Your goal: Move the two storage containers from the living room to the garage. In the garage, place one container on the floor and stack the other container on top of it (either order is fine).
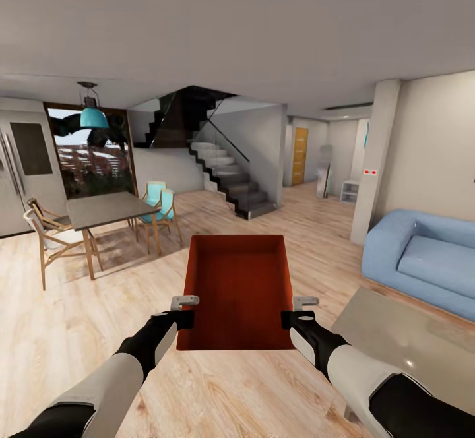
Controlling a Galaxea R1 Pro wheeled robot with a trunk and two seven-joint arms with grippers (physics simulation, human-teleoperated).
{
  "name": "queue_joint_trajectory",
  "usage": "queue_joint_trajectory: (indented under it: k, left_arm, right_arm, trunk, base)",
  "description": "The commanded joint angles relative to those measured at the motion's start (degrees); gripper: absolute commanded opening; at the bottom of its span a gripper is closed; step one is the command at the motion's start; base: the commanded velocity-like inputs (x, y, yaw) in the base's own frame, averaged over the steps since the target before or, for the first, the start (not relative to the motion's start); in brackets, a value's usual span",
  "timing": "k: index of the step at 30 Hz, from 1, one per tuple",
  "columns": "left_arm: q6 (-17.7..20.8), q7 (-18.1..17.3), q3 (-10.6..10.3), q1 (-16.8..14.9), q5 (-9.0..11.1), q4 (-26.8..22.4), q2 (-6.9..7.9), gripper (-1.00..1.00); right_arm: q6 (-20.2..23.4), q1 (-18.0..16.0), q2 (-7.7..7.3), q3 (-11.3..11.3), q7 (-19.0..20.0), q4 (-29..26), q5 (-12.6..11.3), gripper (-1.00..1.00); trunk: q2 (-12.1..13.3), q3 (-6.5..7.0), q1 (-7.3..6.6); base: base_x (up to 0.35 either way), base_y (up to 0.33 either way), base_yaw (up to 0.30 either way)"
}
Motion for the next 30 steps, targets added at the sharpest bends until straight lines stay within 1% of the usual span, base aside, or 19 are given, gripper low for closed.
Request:
queue_joint_trajectory:
  k: [1, 13, 26, 30]
  left_arm:
    - [0.29, 0.44, -0.04, -0.02, 0.85, -0.12, -0.06, -1.00]
    - [0.29, 0.42, -0.04, -0.02, 0.81, -0.12, -0.06, -1.00]
    - [0.29, 0.42, -0.04, -0.02, 0.85, -0.12, -0.06, -1.00]
    - [0.29, 0.43, -0.04, -0.02, 0.84, -0.12, -0.06, -1.00]
  right_arm:
    - [0.37, 0.01, 0.01, 1.74, 1.12, -0.21, -0.81, -1.00]
    - [0.37, 0.01, 0.01, 1.74, 1.12, -0.21, -0.80, -1.00]
    - [0.37, 0.01, 0.01, 1.74, 1.12, -0.21, -0.83, -1.00]
    - [0.37, 0.01, 0.01, 1.74, 1.10, -0.21, -0.83, -1.00]
  trunk:
    - [-0.04, -0.11, 0.01]
    - [-0.04, -1.12, 0.01]
    - [-0.04, -1.20, 0.01]
    - [-0.04, -1.20, 0.01]
  base:
    - [0.000, 0.000, 0.000]
    - [0.000, 0.000, 0.000]
    - [0.000, 0.000, 0.000]
    - [0.000, 0.000, 0.090]
